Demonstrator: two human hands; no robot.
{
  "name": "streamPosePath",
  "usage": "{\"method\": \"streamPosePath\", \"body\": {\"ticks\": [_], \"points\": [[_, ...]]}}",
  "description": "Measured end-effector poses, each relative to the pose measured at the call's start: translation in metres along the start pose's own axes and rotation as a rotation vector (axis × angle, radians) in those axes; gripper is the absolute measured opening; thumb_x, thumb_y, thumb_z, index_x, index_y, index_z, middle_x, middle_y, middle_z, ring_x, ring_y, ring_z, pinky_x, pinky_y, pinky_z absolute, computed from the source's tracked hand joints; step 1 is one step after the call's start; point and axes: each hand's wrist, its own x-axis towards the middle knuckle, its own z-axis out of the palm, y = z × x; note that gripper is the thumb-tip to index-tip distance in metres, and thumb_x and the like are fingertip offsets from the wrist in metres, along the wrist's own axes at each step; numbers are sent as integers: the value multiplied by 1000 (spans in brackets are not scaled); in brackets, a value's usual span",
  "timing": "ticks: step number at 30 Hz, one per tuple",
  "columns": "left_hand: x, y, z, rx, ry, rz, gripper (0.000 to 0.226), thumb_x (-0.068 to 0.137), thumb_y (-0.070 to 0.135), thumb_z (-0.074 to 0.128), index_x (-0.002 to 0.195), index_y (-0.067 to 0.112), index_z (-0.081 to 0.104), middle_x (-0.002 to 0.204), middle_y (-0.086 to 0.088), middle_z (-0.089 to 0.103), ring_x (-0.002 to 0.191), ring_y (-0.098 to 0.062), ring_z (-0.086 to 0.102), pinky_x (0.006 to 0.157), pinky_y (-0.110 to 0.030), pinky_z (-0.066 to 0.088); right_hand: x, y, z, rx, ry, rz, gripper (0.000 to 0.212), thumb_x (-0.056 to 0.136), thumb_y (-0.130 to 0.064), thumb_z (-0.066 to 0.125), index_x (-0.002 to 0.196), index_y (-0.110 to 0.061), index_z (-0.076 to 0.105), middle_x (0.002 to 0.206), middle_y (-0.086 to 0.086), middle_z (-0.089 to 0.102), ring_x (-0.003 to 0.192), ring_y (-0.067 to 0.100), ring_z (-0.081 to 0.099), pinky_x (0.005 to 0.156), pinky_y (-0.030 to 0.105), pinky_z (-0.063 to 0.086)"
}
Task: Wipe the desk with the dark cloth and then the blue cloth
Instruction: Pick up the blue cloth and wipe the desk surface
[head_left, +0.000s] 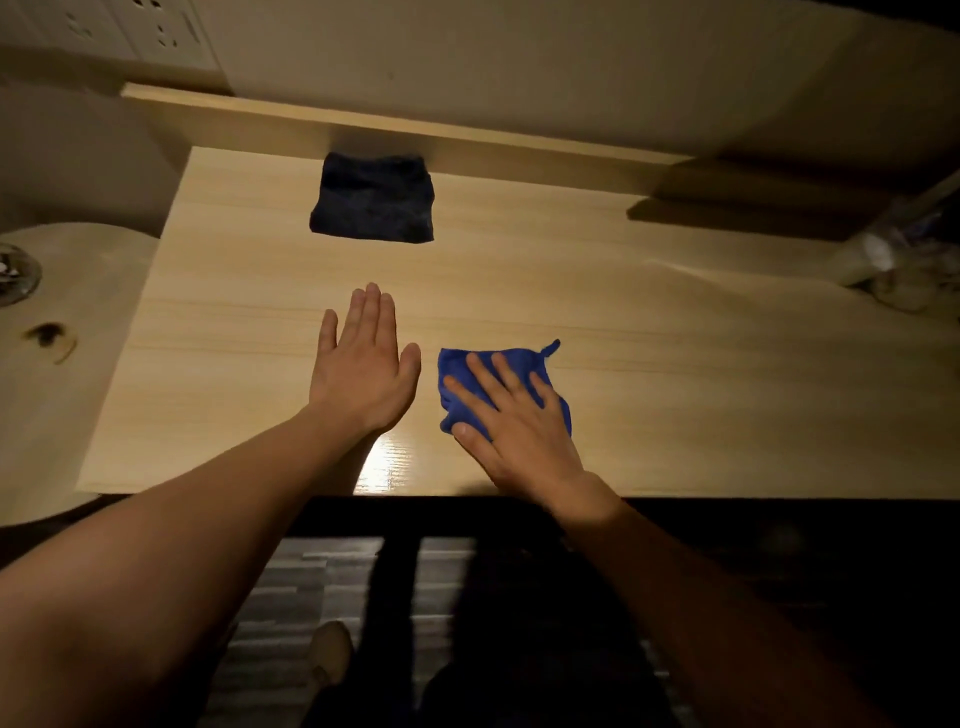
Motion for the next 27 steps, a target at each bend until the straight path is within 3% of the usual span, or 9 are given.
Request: {"method": "streamPosePath", "body": {"ticks": [4, 7, 11, 15, 17, 21, 23, 25, 27], "points": [[-1, 8, -5, -86, 25, -4, 72, 106, 47, 21, 166, 8, 12, 177, -10, 1, 162, -22, -4, 130, -55, -1, -57, -18, 19, 197, 61, -15, 59, 102, -61, 31, 158, -42, 39, 172, -18, 20, 159, 2, 4, 119, 42, 11], [-3, 33, -7, -119, 73, 18, 68, 104, 43, 22, 163, 9, 21, 176, -12, 10, 162, -24, 4, 129, -55, 6, -95, -21, 24, 585, 203, 53, 53, 103, -63, 42, 141, -33, 63, 154, -23, 51, 150, -4, 36, 114, 29, 26], [-1, 70, 3, -156, 19, 40, 68, 106, 44, 20, 166, 14, 11, 177, -7, 3, 163, -22, -3, 130, -53, 4, -103, -1, -15, 1515, 120, 569, 47, 93, -56, 66, 109, -14, 78, 109, 7, 80, 114, 31, 72, 109, 51, 50], [-3, 77, 18, -14, -17, 55, 71, 106, 53, 11, 167, 21, -5, 176, 1, -12, 161, -19, -17, 129, -55, -7, -63, 41, -66, 1796, 323, 652, 42, 103, -40, 53, 104, -13, 85, 117, 15, 79, 122, 36, 68, 113, 50, 46], [-1, 77, 20, 3, -13, 54, 71, 106, 54, 11, 167, 22, -7, 175, 2, -13, 160, -18, -18, 129, -55, -8, -28, 62, -93, 1628, 356, 526, 42, 108, -41, 49, 109, -16, 82, 117, 10, 79, 117, 23, 71, 106, 43, 49], [-2, 78, 22, 4, 8, 57, 71, 107, 55, 15, 167, 22, -3, 175, 3, -10, 160, -18, -18, 129, -54, -7, 66, 101, -127, 843, 489, 421, 42, 111, -38, 44, 75, -23, 57, 68, -4, 57, 61, 9, 51, 72, 37, 42], [-1, 78, 21, 19, -1, 52, 72, 106, 55, 15, 167, 23, -5, 175, 4, -12, 160, -17, -19, 129, -54, -7, 116, 123, -128, 426, 467, 263, 35, 111, -40, 39, 85, -27, 60, 79, -8, 62, 77, 14, 59, 89, 42, 39], [1, 78, 21, 29, -6, 47, 72, 106, 56, 14, 167, 23, -6, 174, 4, -14, 159, -16, -21, 129, -53, -7, 158, 146, -117, 125, 308, 164, 37, 109, -47, 36, 121, -29, 65, 121, -2, 70, 119, 21, 61, 105, 45, 32], [1, 78, 21, 39, -10, 44, 72, 106, 56, 13, 167, 24, -8, 174, 5, -16, 159, -15, -22, 129, -53, -7, 182, 165, -100, -26, 151, 138, 59, 106, -61, 31, 155, -32, 44, 165, 2, 41, 154, 22, 32, 118, 49, 23]]}}
